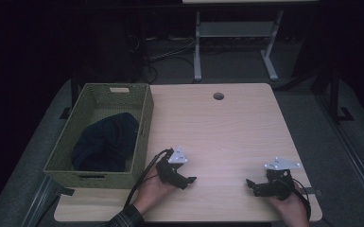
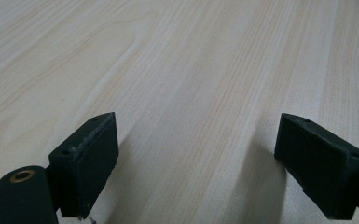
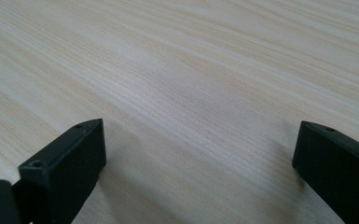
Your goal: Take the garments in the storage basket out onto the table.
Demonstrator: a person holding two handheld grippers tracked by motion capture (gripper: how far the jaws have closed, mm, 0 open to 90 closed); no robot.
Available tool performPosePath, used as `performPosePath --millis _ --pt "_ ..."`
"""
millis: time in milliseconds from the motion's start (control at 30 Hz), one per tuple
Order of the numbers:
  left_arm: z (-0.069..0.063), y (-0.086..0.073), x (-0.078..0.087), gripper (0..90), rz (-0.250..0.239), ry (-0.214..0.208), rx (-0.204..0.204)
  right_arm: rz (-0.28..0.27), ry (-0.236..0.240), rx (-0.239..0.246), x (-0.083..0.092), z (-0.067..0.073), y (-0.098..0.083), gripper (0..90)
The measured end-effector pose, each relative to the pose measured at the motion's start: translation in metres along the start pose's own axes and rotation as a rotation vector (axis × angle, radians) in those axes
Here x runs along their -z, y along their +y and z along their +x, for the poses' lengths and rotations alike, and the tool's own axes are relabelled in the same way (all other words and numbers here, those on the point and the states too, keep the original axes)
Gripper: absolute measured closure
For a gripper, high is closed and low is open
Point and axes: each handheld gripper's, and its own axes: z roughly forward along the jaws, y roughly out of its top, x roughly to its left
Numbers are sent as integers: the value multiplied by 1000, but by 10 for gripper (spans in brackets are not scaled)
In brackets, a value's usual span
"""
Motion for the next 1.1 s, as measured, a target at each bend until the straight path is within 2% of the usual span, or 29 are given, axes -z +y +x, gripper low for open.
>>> performPosePath --millis 267,500,633,833,1100 --pt "-1 0 0 136 -1 5 9 0 0 0 0 0 0 23" --pt "1 1 2 139 3 -10 15 1 3 1 0 0 0 23" --pt "1 1 2 139 11 -7 4 1 3 1 0 0 0 23" --pt "1 5 6 142 -8 -12 29 1 3 3 0 0 0 23" --pt "4 9 10 142 -15 -13 14 1 3 3 0 0 0 23"
